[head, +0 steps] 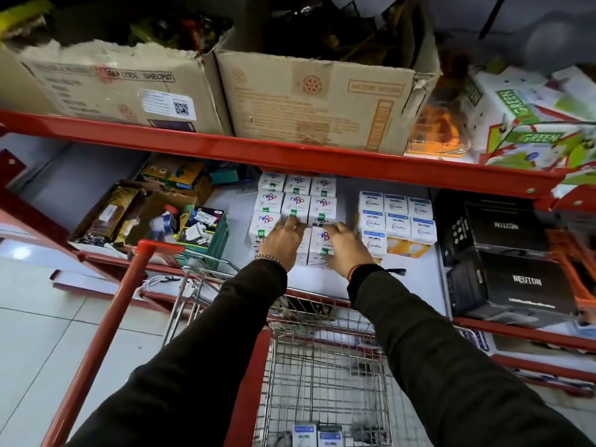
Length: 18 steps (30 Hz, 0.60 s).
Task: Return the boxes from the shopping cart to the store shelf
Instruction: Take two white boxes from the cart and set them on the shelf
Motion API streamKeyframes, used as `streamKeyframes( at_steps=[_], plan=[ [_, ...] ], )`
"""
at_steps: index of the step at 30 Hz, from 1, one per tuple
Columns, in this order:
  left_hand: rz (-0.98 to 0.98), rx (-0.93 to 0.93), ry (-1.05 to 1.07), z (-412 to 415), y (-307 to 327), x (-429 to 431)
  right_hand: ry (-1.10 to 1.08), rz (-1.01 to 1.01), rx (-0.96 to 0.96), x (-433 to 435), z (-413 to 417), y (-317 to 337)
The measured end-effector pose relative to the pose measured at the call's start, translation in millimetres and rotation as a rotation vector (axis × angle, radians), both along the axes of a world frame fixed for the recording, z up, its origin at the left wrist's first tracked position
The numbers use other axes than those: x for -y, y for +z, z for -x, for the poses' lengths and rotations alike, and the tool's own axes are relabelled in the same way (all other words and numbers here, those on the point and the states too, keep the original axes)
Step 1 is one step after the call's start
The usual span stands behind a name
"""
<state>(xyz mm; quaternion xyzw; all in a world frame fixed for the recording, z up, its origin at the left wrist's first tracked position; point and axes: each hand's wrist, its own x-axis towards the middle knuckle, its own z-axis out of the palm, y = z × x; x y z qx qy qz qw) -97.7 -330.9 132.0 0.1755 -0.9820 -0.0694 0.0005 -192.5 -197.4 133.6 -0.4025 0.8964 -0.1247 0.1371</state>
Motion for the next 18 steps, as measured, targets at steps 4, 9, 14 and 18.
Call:
streamKeyframes(
  at_steps=[4, 9, 14, 18],
  plan=[
    [-0.011, -0.008, 0.007, -3.1, -3.8, 1.0, 0.013, 0.013, -0.016, -1.2, -1.0, -4.0],
    [-0.014, -0.018, 0.009, -10.6, -0.2, -10.2, 0.011, 0.034, -0.095, -10.2, -7.3, -7.0],
    [-0.085, -0.076, 0.053, -24.1, -1.8, -22.4, 0.016, 0.104, -0.089, -22.0, -13.7, -2.3],
    [-0.143, -0.149, 0.076, -45.1, -3.6, -44.1, -0.02, 0.185, -0.081, -41.9, -32.1, -0.5]
  ],
)
